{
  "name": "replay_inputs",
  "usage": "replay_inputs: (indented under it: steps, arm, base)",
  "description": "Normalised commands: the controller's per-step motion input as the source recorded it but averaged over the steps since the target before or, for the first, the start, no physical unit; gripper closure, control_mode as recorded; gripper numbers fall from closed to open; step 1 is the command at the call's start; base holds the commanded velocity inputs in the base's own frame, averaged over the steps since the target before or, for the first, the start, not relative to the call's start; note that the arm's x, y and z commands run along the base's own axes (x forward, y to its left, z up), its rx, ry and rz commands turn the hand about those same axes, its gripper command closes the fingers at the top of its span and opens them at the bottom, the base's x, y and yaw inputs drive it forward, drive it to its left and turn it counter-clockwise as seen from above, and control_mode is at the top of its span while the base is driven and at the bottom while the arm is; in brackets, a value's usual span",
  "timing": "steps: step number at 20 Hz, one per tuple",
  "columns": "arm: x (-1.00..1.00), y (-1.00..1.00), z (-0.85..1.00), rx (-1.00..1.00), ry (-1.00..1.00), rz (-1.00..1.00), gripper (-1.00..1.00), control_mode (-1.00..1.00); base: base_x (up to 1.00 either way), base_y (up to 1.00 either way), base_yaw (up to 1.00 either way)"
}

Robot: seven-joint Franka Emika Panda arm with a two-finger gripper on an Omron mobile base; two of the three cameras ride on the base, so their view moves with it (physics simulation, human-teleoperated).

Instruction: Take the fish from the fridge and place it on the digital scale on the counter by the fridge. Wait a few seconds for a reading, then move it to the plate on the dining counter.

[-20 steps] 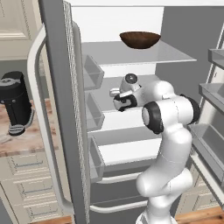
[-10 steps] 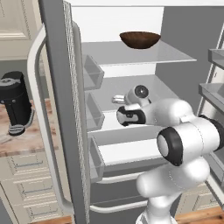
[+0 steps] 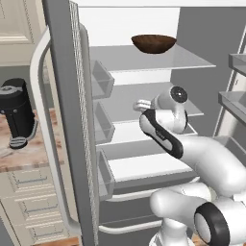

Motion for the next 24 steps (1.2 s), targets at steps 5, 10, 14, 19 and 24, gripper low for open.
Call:
replay_inputs:
  steps: [5, 10, 14, 19, 24]
  arm:
    - [-0.7, 0.0, 0.47, -0.02, 0.29, 0.0, 1.0, -1.0]
    - [-0.72, 0.0, 0.11, -0.07, 0.24, 0.0, 1.0, -1.0]
    - [-0.92, -0.03, -0.01, -0.01, 0.16, 0.0, 1.0, -1.0]
    - [-0.92, -0.02, -0.14, 0.0, 0.04, 0.03, 1.0, -1.0]
    - [-0.4, 0.0, -0.11, -0.02, 0.0, 0.05, 1.0, -1.0]
  base:
    - [0.0, 0.0, 0.0]
    - [0.0, 0.0, 0.0]
    - [0.0, 0.0, 0.0]
    - [0.0, 0.0, 0.0]
    - [0.0, 0.0, 0.0]
